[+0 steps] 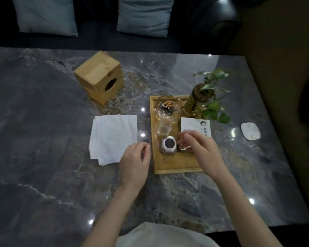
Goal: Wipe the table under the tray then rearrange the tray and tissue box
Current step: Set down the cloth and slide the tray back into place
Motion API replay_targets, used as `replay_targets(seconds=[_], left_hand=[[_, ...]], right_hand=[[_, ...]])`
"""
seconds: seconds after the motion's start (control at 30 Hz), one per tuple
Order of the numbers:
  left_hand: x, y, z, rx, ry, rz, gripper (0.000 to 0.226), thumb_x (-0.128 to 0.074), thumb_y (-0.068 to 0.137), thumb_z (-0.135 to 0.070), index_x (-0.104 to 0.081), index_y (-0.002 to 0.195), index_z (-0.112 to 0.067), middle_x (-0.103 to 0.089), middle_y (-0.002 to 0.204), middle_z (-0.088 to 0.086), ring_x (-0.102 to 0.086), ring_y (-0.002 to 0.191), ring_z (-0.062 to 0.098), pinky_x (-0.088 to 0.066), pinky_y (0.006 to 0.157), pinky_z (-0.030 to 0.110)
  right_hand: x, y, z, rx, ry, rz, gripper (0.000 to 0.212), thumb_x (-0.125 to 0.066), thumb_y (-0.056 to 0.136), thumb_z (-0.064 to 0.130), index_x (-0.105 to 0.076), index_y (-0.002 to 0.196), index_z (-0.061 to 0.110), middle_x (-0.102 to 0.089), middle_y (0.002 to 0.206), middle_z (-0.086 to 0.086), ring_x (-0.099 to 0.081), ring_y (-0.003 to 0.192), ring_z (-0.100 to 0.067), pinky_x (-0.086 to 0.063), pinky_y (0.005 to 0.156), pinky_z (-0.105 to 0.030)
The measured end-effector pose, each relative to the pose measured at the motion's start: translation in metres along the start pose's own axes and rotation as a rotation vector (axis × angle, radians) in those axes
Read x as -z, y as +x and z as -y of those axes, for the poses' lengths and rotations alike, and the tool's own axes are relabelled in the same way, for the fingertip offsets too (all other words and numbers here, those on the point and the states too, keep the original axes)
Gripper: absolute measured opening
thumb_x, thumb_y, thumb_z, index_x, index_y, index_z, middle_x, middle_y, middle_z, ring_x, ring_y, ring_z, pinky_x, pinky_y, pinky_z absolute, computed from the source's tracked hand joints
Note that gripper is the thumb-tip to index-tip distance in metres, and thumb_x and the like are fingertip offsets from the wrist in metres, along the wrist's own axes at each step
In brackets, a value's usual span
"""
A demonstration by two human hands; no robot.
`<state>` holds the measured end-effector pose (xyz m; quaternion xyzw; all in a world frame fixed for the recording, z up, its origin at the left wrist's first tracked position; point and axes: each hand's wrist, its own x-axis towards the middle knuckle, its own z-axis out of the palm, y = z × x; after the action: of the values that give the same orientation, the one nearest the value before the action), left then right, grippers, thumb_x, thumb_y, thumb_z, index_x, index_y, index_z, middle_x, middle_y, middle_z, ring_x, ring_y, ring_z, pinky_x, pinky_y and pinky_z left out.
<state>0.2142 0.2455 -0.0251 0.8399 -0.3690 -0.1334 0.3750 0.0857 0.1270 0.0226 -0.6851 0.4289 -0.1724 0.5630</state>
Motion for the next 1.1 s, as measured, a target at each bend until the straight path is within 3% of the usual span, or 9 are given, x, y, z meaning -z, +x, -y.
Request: replay_targets(seconds=[0.1, 0.2, 0.27, 0.37, 0.43, 0.57, 0.8, 0.93, 1.1], left_hand=[[-0.031, -0.01, -0.004, 0.039, -0.081, -0.019, 0.02, -0.057, 0.088, -0.013, -0.062, 0.106, -0.006, -0.063, 0.1, 0.01, -0.059, 0.09, 0.021, -0.043, 0.076, 0.024], [-0.06, -0.02, 0.0, 0.075, -0.015, 0.058, 0.049, -0.055, 0.089, -0.02, -0.042, 0.132, 0.0, -0.047, 0.134, 0.018, -0.044, 0.124, 0.027, -0.032, 0.104, 0.027], [-0.074, -0.024, 0.005, 0.104, 0.112, 0.102, 0.063, -0.047, 0.092, -0.034, -0.026, 0.141, 0.0, -0.029, 0.149, 0.018, -0.028, 0.138, 0.03, -0.02, 0.113, 0.034], [-0.088, -0.031, 0.009, 0.141, 0.218, 0.151, 0.066, -0.037, 0.092, -0.043, -0.019, 0.144, -0.005, -0.02, 0.154, 0.013, -0.019, 0.142, 0.028, -0.017, 0.115, 0.039], [-0.093, -0.035, 0.007, 0.202, 0.205, 0.152, 0.062, -0.044, 0.093, -0.032, -0.019, 0.144, -0.007, -0.023, 0.153, 0.012, -0.021, 0.141, 0.027, -0.018, 0.115, 0.04], [-0.098, -0.039, 0.001, 0.269, 0.193, 0.064, 0.055, -0.053, 0.089, -0.018, -0.033, 0.138, -0.004, -0.047, 0.137, 0.018, -0.041, 0.125, 0.032, -0.035, 0.104, 0.043], [-0.095, -0.041, -0.002, 0.346, 0.116, 0.023, 0.032, -0.055, 0.088, -0.01, -0.052, 0.116, 0.005, -0.051, 0.112, 0.022, -0.053, 0.099, 0.034, -0.04, 0.079, 0.033], [-0.089, -0.034, -0.004, 0.355, 0.162, 0.056, 0.025, -0.051, 0.091, -0.014, -0.055, 0.11, 0.001, -0.055, 0.108, 0.018, -0.055, 0.095, 0.031, -0.04, 0.073, 0.033], [-0.082, -0.026, -0.011, 0.398, 0.129, 0.096, 0.021, -0.048, 0.092, -0.016, -0.05, 0.107, -0.001, -0.057, 0.107, 0.018, -0.057, 0.094, 0.033, -0.041, 0.071, 0.035]], right_hand=[[0.029, -0.008, -0.029, -0.031, 0.118, -0.305, 0.017, -0.048, 0.093, 0.009, -0.064, 0.098, 0.009, -0.067, 0.076, -0.008, -0.061, 0.066, -0.011, -0.05, 0.064, -0.024], [0.044, -0.013, -0.068, -0.146, 0.162, -0.478, 0.019, -0.05, 0.091, 0.009, -0.058, 0.108, 0.01, -0.065, 0.094, -0.012, -0.061, 0.083, -0.019, -0.051, 0.072, -0.032], [0.048, -0.016, -0.094, -0.194, 0.073, -0.515, 0.027, -0.05, 0.091, 0.012, -0.053, 0.117, 0.014, -0.06, 0.107, -0.011, -0.058, 0.097, -0.024, -0.051, 0.086, -0.042], [0.052, -0.019, -0.12, -0.235, -0.126, -0.475, 0.038, -0.05, 0.092, 0.017, -0.045, 0.13, 0.013, -0.053, 0.117, -0.008, -0.053, 0.106, -0.021, -0.047, 0.095, -0.044], [0.056, -0.019, -0.13, -0.248, -0.212, -0.424, 0.042, -0.051, 0.092, 0.017, -0.042, 0.132, 0.008, -0.051, 0.121, -0.012, -0.051, 0.106, -0.02, -0.044, 0.096, -0.036], [0.06, -0.019, -0.138, -0.211, -0.335, -0.284, 0.035, -0.054, 0.091, 0.016, -0.052, 0.124, 0.004, -0.053, 0.115, -0.013, -0.046, 0.094, -0.012, -0.033, 0.082, -0.016], [0.071, -0.014, -0.139, -0.189, -0.485, -0.172, 0.025, -0.049, 0.093, 0.017, -0.056, 0.114, 0.006, -0.052, 0.102, -0.005, -0.047, 0.089, -0.014, -0.034, 0.078, -0.022], [0.073, -0.012, -0.138, -0.177, -0.562, -0.128, 0.019, -0.045, 0.094, 0.014, -0.057, 0.104, 0.002, -0.054, 0.103, -0.013, -0.052, 0.093, -0.025, -0.037, 0.079, -0.03], [0.078, -0.014, -0.133, -0.129, -0.563, -0.129, 0.016, -0.048, 0.093, 0.013, -0.058, 0.098, 0.001, -0.053, 0.095, -0.01, -0.049, 0.084, -0.021, -0.031, 0.071, -0.024]])
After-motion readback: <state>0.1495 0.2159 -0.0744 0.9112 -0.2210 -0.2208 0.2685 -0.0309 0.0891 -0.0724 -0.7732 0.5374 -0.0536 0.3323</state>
